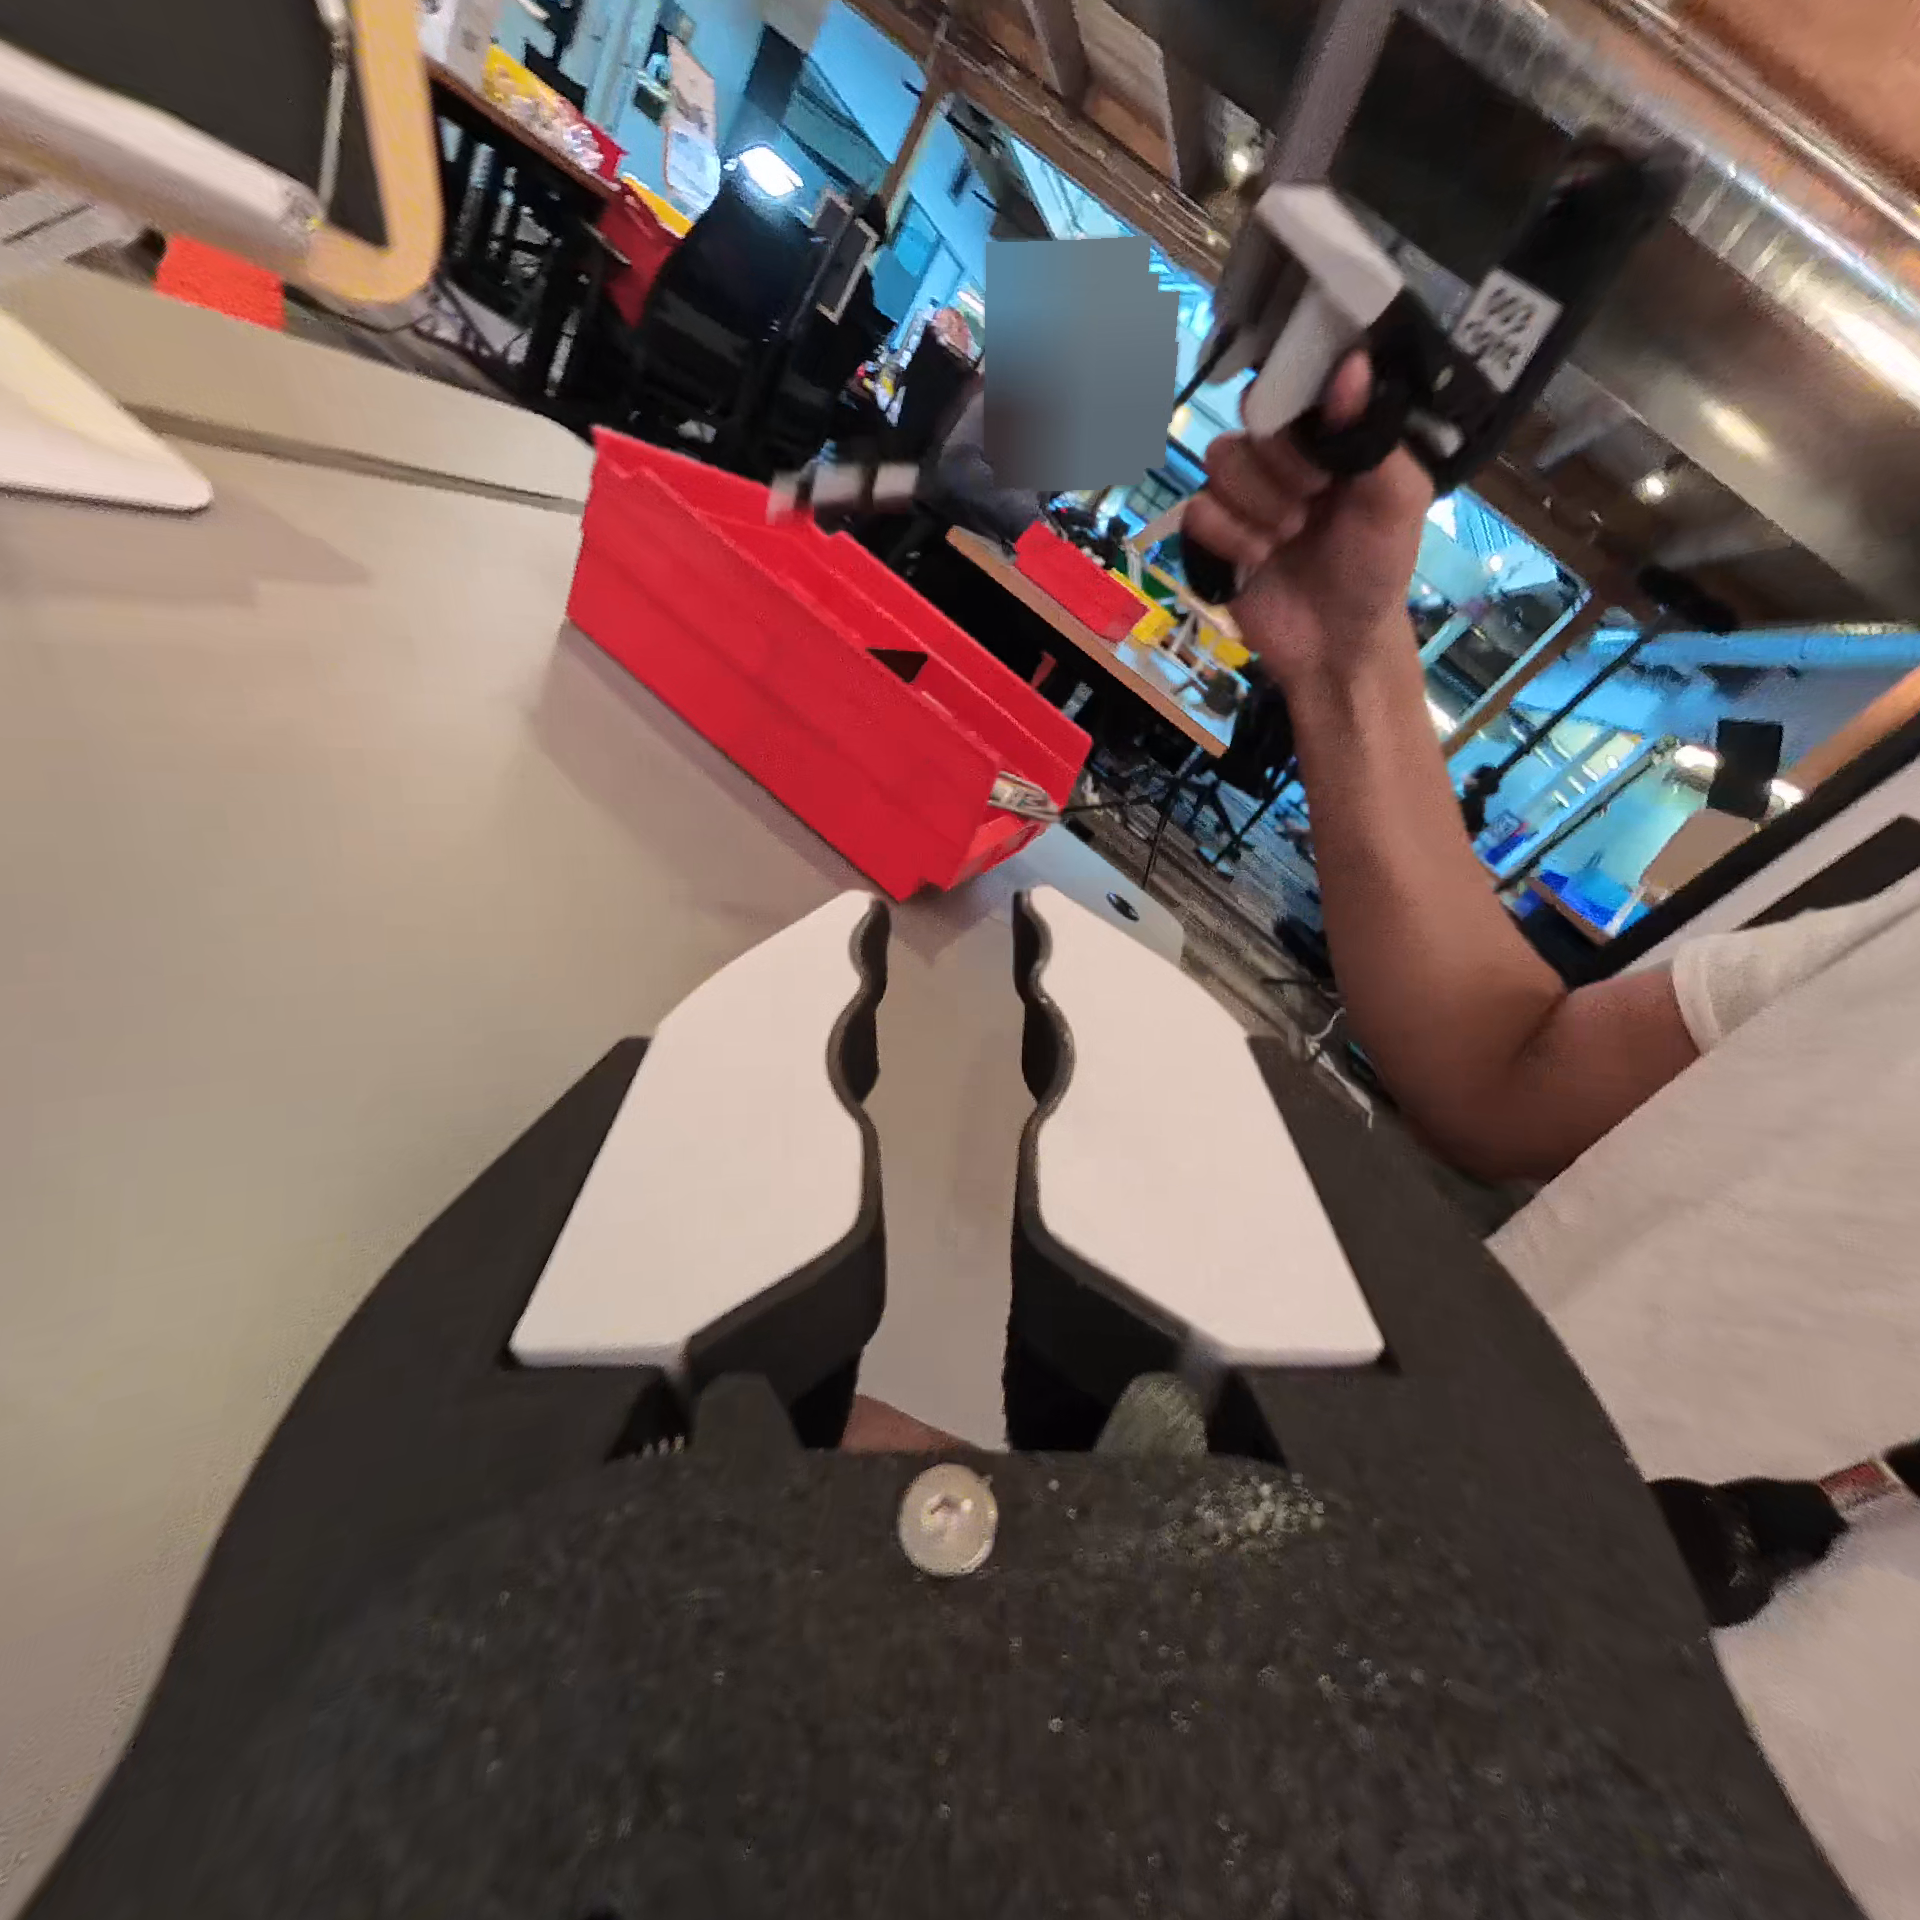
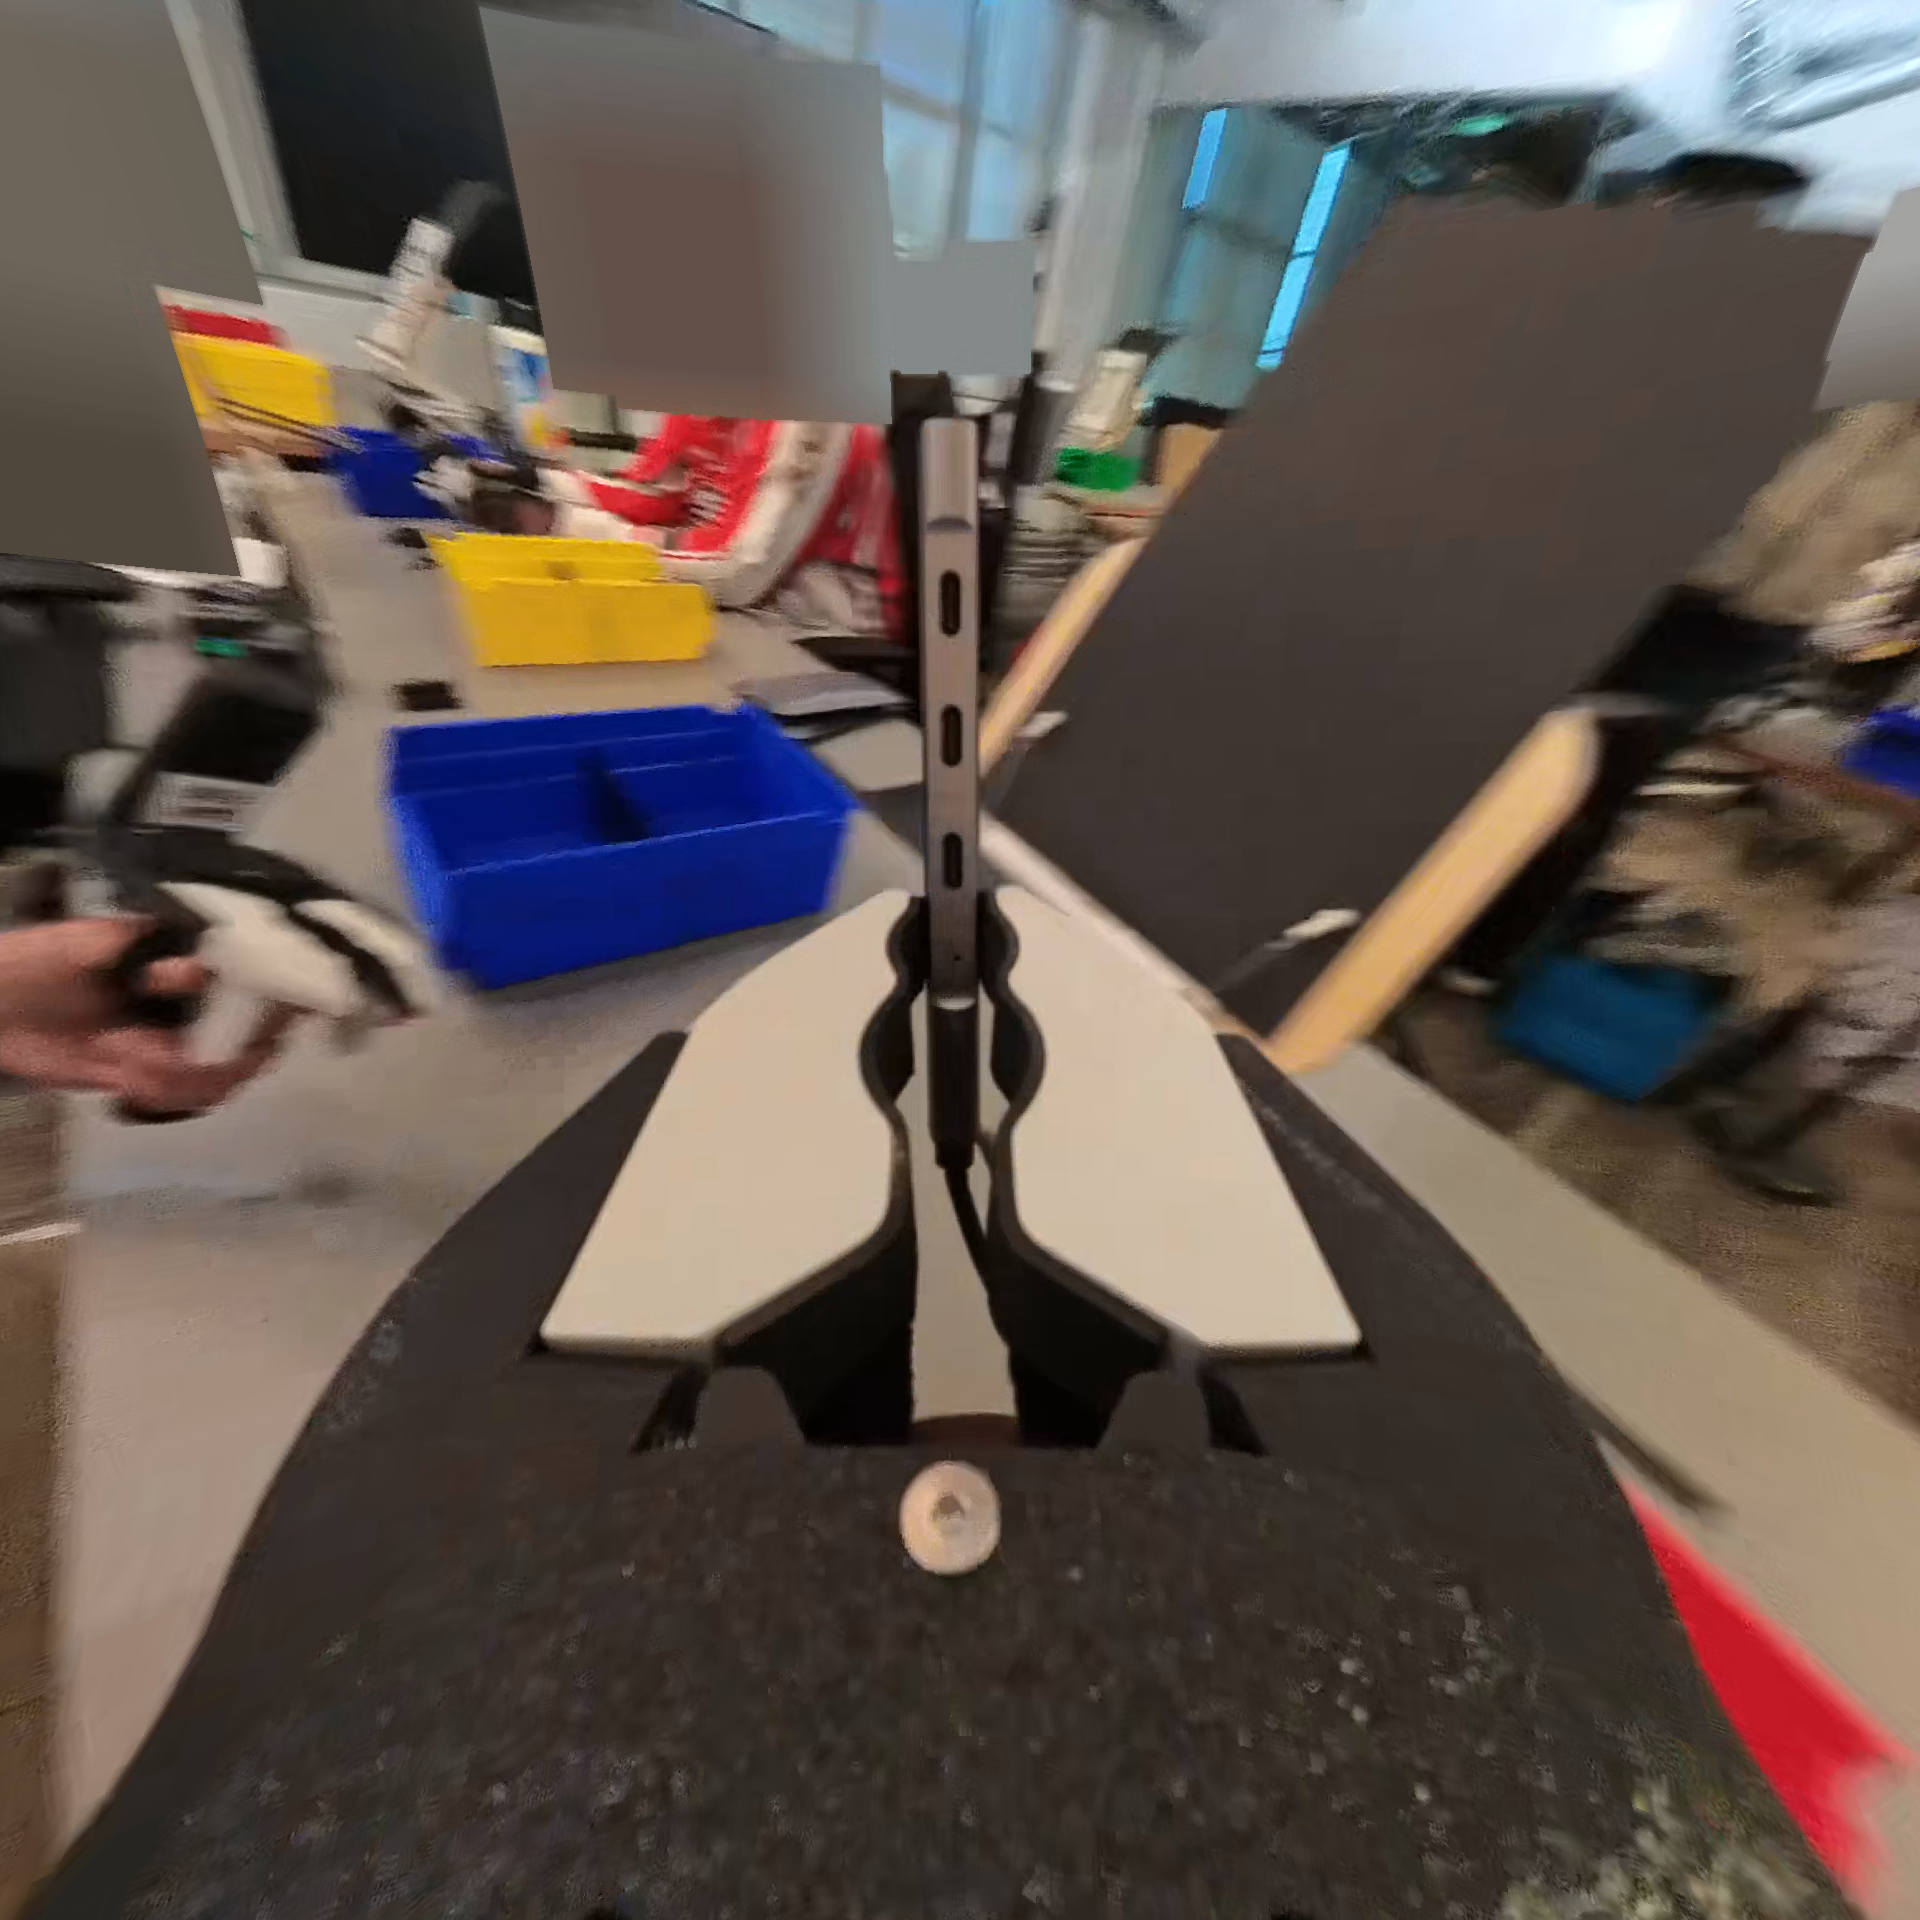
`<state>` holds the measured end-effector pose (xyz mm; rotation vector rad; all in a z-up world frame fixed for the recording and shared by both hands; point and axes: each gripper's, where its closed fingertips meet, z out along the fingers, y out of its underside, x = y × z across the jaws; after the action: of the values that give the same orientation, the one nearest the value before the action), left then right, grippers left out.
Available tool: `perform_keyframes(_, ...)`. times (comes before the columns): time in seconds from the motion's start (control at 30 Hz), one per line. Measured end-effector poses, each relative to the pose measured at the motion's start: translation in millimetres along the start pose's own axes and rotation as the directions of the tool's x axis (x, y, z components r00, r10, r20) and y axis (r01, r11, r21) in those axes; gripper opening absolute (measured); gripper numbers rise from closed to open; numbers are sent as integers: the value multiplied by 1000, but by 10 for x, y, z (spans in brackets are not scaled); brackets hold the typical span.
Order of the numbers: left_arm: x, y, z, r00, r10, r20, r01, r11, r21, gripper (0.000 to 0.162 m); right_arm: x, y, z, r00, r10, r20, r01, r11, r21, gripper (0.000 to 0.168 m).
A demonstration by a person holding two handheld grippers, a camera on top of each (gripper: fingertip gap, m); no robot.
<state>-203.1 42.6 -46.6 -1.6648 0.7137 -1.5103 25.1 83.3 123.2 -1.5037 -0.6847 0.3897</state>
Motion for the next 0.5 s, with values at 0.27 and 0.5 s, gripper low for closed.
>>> perform_keyframes(0.27, -228, 49, -223, 998, -8, 67, 8, 1000, 5, 19, 1399, 1290, -37, 984, 102, -147, -151, 913, -379, 9)
perform_keyframes(0.5, -259, 47, -309, 995, -3, 100, 1, 1000, 19, 19, 1613, 2886, -364, 969, 102, -225, -247, 425, -871, 9)
